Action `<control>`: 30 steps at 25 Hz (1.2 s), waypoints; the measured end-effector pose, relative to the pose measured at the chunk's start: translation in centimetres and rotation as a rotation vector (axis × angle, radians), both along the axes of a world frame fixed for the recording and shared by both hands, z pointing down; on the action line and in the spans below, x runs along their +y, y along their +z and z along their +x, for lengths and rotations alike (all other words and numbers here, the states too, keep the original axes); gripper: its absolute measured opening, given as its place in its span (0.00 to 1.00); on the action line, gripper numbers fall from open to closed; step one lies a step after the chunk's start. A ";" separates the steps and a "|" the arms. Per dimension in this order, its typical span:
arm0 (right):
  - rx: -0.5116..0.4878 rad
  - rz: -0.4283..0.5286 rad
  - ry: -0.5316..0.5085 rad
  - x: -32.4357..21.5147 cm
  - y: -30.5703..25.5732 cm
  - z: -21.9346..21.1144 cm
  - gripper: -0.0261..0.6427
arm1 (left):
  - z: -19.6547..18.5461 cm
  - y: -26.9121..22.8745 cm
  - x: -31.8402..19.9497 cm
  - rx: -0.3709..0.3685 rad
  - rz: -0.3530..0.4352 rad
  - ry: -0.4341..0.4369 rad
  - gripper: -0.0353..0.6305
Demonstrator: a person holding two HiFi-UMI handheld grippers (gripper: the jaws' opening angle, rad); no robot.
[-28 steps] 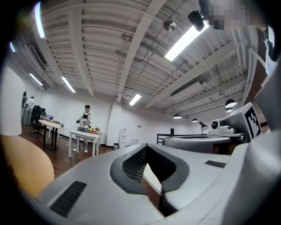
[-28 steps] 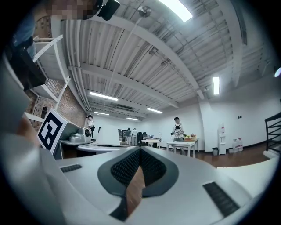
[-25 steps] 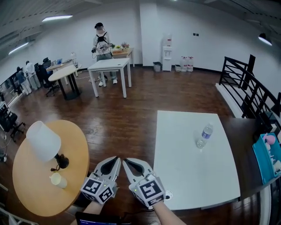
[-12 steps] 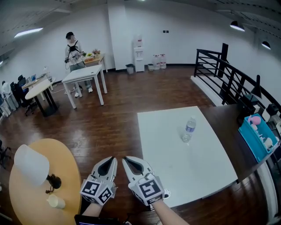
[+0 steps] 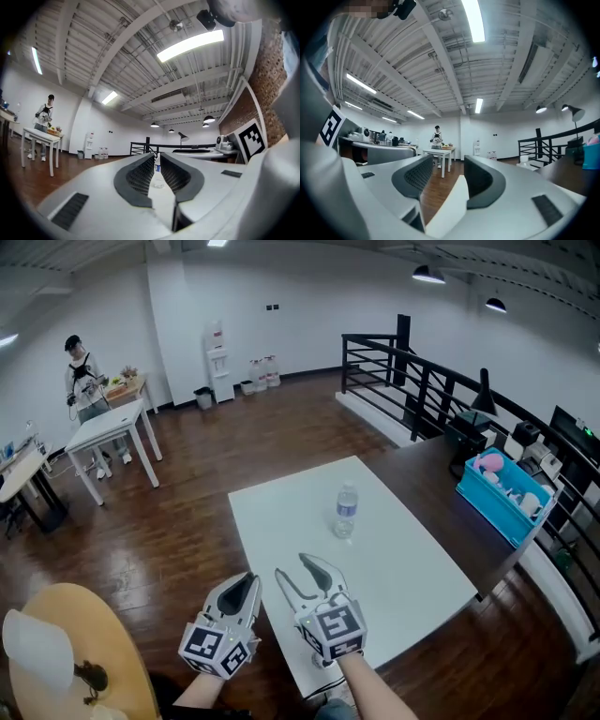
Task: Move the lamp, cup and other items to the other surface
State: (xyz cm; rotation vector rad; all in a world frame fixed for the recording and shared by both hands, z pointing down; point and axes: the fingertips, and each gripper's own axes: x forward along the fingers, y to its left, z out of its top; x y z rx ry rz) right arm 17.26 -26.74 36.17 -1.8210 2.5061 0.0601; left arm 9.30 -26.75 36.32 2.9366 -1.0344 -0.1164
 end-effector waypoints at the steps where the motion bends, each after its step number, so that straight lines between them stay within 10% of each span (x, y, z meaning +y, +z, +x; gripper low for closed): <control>1: 0.007 -0.003 0.022 -0.7 0.3 1.9 0.37 | 1.6 0.3 -0.5 -0.005 -0.004 0.014 0.14; 13: 0.000 -0.077 0.154 -13.2 6.1 21.3 0.61 | 15.1 4.4 -9.7 -0.045 -0.049 0.001 0.17; 25: -0.006 -0.175 0.090 -20.0 12.9 23.2 0.64 | 18.9 8.1 -15.2 -0.091 -0.120 -0.039 0.17; 30: 0.044 -0.153 0.049 -20.2 12.9 22.8 0.46 | 18.6 8.8 -15.9 -0.090 -0.133 -0.072 0.17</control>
